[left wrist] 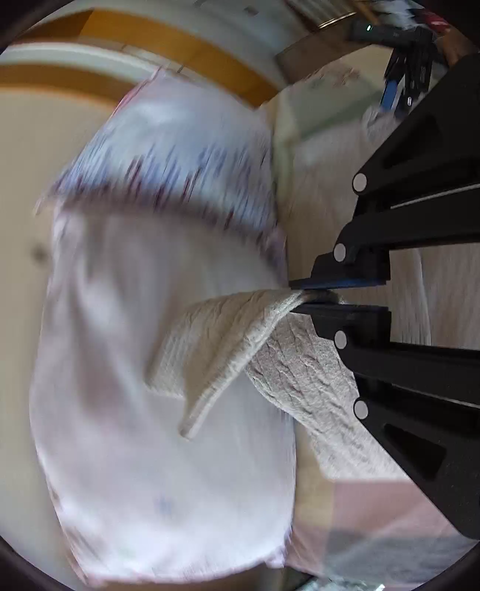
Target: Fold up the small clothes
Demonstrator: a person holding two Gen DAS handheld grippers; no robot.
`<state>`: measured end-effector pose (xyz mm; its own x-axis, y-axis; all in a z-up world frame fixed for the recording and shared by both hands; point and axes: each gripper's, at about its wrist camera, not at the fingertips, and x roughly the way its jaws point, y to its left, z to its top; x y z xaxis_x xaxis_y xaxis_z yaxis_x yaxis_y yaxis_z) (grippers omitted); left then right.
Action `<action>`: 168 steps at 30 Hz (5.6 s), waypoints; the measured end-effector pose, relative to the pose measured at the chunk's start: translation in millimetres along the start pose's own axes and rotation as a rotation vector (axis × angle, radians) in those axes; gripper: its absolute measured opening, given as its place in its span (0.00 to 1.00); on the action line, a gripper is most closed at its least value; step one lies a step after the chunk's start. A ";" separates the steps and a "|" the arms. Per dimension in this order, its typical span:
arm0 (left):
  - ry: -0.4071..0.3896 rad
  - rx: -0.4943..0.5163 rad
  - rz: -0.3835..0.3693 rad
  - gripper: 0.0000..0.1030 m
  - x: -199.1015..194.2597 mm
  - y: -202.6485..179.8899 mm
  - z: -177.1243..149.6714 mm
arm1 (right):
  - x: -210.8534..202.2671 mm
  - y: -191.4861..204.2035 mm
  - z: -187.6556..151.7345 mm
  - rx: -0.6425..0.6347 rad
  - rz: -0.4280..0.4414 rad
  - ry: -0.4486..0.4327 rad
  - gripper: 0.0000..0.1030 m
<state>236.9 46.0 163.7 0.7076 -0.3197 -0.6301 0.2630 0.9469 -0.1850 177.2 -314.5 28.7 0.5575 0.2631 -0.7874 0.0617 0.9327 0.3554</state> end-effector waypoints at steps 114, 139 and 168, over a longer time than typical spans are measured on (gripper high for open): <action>0.366 -0.175 -0.055 0.49 175.7 -16.0 -20.6 | 109.7 12.0 125.2 0.129 0.356 0.337 0.46; 0.223 -0.120 0.111 0.98 23.3 -36.5 -173.1 | 19.3 32.8 49.6 0.166 0.068 -0.004 0.87; 0.238 0.008 0.287 0.98 48.2 -66.1 -207.1 | 36.9 84.2 -69.1 -0.273 -0.246 0.065 0.99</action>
<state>117.8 -24.7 -10.6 0.5814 -0.0237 -0.8132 0.0817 0.9962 0.0294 145.8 -209.1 -5.2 0.4994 0.0303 -0.8658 -0.0409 0.9991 0.0113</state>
